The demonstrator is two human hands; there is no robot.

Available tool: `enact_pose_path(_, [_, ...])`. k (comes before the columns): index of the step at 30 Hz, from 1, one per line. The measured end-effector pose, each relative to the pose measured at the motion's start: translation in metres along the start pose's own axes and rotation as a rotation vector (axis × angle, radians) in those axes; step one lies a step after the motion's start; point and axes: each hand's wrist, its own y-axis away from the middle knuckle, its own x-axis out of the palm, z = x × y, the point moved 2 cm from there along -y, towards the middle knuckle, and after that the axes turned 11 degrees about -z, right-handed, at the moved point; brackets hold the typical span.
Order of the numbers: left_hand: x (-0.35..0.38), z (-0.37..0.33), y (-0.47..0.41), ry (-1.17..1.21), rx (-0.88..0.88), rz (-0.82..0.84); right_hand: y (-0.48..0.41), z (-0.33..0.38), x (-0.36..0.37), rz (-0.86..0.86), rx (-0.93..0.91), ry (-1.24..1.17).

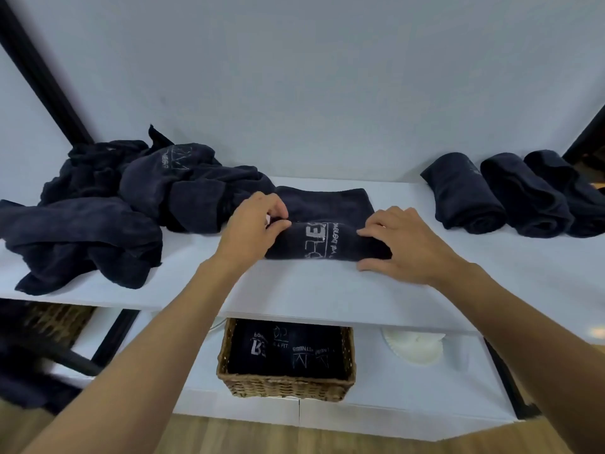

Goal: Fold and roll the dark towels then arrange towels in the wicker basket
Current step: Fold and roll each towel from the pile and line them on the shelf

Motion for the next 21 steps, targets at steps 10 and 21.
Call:
enact_pose_path(10, [0.003,0.008,0.007,0.155,-0.095,0.182,-0.05,-0.031,0.007,0.337,0.305,-0.444])
enact_pose_path(21, [0.012,0.017,-0.046,0.399,-0.542,0.405,-0.06,-0.035,0.012,-0.152,0.049,-0.172])
